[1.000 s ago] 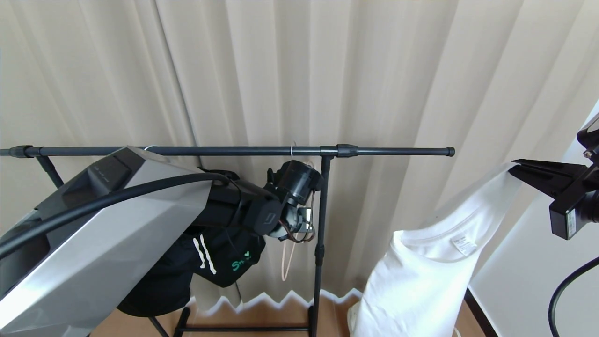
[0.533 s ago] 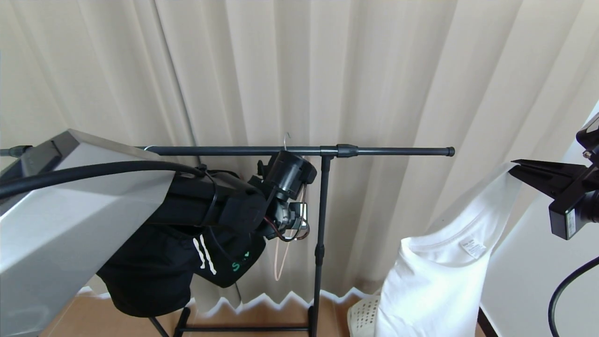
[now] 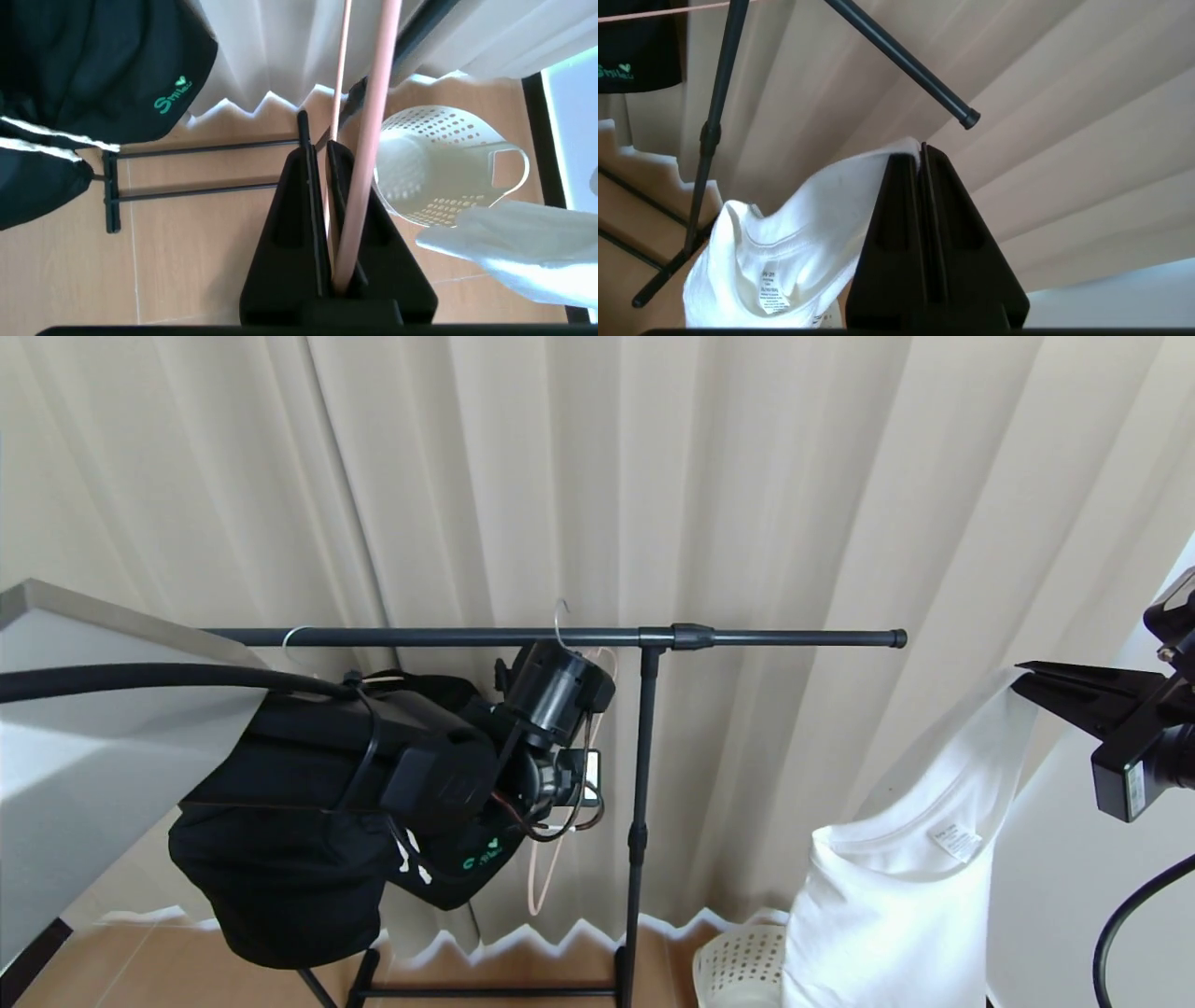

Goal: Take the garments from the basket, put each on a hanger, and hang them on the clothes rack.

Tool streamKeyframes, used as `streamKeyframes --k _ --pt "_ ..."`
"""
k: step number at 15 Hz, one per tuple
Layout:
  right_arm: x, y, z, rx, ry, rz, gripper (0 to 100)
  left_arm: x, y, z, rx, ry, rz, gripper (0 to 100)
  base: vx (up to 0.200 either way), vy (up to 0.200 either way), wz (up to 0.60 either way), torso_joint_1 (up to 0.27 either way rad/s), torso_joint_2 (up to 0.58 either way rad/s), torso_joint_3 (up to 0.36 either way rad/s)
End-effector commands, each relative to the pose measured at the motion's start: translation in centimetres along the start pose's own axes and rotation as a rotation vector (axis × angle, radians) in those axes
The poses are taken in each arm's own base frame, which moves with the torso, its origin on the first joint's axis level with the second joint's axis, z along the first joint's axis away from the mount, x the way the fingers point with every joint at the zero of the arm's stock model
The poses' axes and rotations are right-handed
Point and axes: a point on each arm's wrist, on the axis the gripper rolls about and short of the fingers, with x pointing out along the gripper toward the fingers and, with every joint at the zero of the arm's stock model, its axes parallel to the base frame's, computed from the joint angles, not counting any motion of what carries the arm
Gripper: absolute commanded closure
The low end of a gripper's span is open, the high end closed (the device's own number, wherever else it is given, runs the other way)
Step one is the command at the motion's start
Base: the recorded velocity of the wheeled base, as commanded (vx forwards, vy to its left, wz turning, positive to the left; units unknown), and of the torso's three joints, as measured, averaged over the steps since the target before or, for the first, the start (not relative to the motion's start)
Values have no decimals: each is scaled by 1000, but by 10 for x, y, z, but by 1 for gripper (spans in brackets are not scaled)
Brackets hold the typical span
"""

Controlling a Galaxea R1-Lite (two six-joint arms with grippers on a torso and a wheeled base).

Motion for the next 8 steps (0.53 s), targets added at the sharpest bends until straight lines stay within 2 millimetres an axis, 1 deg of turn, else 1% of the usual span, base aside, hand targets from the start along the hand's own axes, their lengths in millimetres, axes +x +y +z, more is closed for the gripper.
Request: streamKeyframes --k 1,3,5,6,8 --pt "-1 0 1 -1 -4 -1 100 -14 4 -9 7 -12 -17 100 0 0 0 0 0 0" --pt "0 0 0 -1 -4 -1 100 -20 6 -19 14 -12 -25 100 0 0 0 0 0 0" --pt "-2 5 4 -7 -25 28 100 -29 13 -31 45 -17 -33 100 0 0 0 0 0 0" --pt "-1 9 6 -10 -37 48 100 -34 19 -40 76 -21 -35 100 0 0 0 0 0 0" --pt "-1 11 8 9 -41 62 100 -44 34 -60 122 -85 -60 100 0 0 0 0 0 0"
